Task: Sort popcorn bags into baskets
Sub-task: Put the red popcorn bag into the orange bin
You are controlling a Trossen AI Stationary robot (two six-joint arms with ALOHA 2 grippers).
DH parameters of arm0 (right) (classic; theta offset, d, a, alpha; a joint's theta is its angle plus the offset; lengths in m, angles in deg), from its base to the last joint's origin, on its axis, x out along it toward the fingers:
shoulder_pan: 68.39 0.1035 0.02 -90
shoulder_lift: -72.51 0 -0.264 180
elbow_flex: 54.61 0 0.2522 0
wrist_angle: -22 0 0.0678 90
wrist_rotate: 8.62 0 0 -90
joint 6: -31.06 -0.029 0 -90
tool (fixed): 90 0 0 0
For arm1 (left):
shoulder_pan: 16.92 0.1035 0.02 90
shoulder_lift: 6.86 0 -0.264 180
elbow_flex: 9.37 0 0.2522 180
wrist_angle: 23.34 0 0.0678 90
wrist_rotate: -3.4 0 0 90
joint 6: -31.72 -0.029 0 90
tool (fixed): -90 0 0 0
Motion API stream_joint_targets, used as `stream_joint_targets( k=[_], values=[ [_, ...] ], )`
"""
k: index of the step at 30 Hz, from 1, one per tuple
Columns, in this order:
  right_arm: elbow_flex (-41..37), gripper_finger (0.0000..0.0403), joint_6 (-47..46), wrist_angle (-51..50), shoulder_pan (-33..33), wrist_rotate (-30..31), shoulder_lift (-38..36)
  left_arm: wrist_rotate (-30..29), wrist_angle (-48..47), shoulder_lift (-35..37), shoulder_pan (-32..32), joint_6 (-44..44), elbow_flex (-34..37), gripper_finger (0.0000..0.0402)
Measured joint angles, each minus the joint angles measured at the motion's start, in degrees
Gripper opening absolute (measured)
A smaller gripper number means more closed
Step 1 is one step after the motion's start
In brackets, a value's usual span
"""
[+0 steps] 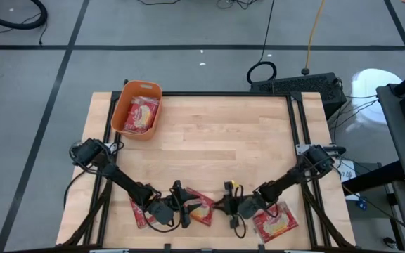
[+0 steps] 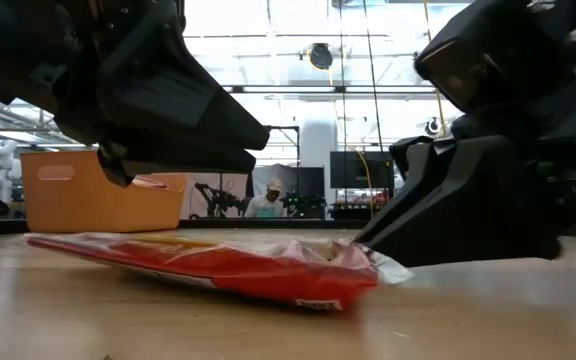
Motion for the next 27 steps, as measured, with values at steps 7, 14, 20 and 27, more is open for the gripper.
stream_joint_targets(
  k=[7, 14, 20, 27],
  values=[
    [0.0, 0.0009, 7.6, 0.3, -2.0, 0.1, -0.4, -1.5, -0.3, 0.0, 0.4, -2.4, 0.0, 0.0154],
    [-0.1, 0.0002, 14.5, -2.3, -5.4, 0.2, -4.6, -2.6, -2.3, 3.9, 3.2, -5.4, 0.0, 0.0154],
    [-0.1, 0.0001, 20.8, -5.4, -5.9, 0.2, -10.0, -2.5, -8.5, 6.1, 4.9, -5.2, 0.0, 0.0154],
    [-0.1, 0.0, 28.0, -7.3, -6.6, 0.2, -15.8, 2.6, -9.4, 7.1, 7.3, -6.7, 0.0, 0.016]
  ],
)
